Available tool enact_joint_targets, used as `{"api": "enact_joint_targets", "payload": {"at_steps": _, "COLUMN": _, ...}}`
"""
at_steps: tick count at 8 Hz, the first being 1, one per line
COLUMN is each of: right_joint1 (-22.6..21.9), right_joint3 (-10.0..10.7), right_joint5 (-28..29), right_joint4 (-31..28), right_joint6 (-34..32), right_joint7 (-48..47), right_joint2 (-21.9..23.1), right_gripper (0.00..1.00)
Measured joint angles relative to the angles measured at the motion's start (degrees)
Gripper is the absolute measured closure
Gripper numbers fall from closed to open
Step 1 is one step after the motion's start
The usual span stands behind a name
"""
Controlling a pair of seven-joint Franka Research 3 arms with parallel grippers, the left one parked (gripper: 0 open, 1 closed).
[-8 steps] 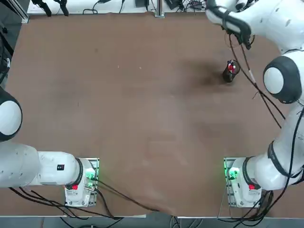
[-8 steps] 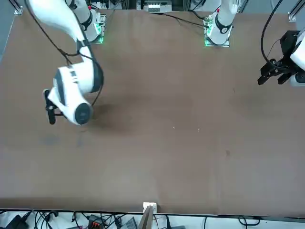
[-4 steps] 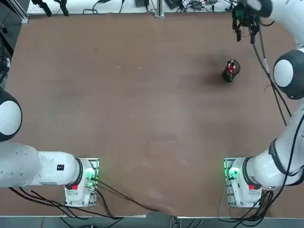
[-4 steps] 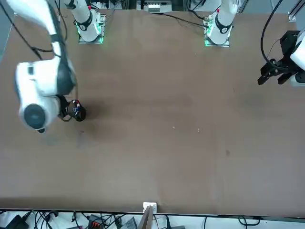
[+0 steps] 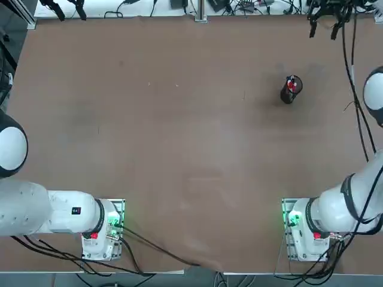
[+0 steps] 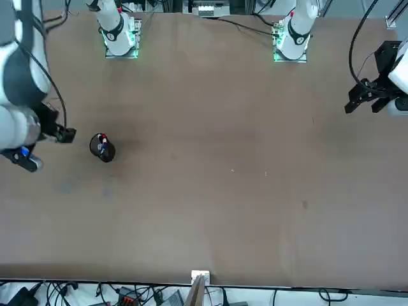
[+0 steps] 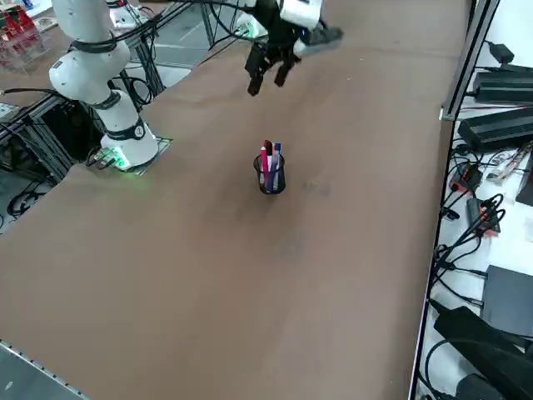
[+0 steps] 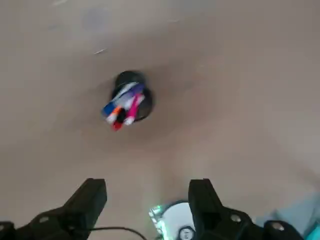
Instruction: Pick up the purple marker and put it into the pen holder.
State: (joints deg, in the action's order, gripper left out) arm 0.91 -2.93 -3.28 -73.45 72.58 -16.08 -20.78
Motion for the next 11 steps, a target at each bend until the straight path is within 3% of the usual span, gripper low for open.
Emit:
{"api": "enact_joint_targets", "payload": {"at_steps": 2, "right_joint1": 1.2, "right_joint3": 0.0, "right_joint5": 3.7, "right_joint4": -3.0, "right_joint6": 2.3, "right_joint7": 11.5, "right_joint2": 4.9, "right_gripper": 0.00}}
{"api": "enact_joint_targets", "payload": {"at_steps": 4, "right_joint1": 0.9, "right_joint3": 0.0, "right_joint5": 4.3, "right_joint4": -13.2, "right_joint6": 13.5, "right_joint7": 14.5, "right_joint2": 12.5, "right_gripper": 0.00}}
{"api": "enact_joint_targets", "payload": {"at_steps": 5, "right_joint1": -0.2, "right_joint3": 0.8, "right_joint5": 4.3, "right_joint4": -20.0, "right_joint6": 18.8, "right_joint7": 15.1, "right_joint2": 17.0, "right_gripper": 0.00}}
{"api": "enact_joint_targets", "payload": {"at_steps": 7, "right_joint1": -2.8, "right_joint3": 3.6, "right_joint5": 4.3, "right_joint4": -28.7, "right_joint6": 22.7, "right_joint7": 16.6, "right_joint2": 24.2, "right_gripper": 0.00}}
{"api": "enact_joint_targets", "payload": {"at_steps": 11, "right_joint1": -1.9, "right_joint3": 4.6, "right_joint5": 4.3, "right_joint4": -31.2, "right_joint6": 23.1, "right_joint7": 18.3, "right_joint2": 27.1, "right_gripper": 0.00}}
